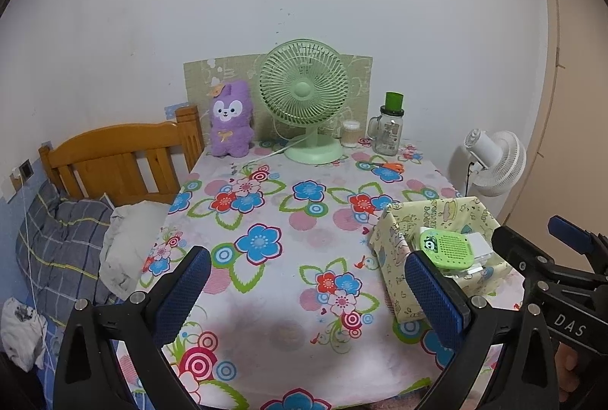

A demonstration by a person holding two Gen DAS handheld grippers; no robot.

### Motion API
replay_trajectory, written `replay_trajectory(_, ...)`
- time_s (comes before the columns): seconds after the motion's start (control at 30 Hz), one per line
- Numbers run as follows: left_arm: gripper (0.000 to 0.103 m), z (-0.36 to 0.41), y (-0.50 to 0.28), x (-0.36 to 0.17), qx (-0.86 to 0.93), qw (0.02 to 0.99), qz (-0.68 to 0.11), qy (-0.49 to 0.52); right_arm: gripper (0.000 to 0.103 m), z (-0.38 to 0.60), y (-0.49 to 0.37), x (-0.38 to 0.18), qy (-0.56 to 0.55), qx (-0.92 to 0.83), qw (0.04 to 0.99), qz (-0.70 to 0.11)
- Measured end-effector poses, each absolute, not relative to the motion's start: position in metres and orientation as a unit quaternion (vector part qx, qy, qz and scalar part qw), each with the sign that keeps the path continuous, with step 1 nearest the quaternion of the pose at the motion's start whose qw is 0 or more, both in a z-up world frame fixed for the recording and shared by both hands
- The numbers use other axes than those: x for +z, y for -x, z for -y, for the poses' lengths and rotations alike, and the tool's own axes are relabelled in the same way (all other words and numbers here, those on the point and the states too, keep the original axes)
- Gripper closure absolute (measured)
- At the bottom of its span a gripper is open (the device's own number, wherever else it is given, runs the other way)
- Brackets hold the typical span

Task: Organize rigid objects

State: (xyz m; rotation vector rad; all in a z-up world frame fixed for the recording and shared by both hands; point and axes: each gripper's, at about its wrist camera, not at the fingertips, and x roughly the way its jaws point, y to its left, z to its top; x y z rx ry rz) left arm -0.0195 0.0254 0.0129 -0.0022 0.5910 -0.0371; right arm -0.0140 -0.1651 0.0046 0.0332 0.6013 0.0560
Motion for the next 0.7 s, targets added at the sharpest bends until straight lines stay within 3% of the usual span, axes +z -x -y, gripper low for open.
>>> replay_trajectory(0.7,0.0,-0.0229,0.0171,0.014,-0.031,0.958,-0.284,-0.003,0.004,0.1624,0.0146,0.007,-0.018,0.018,0.957,-0.289)
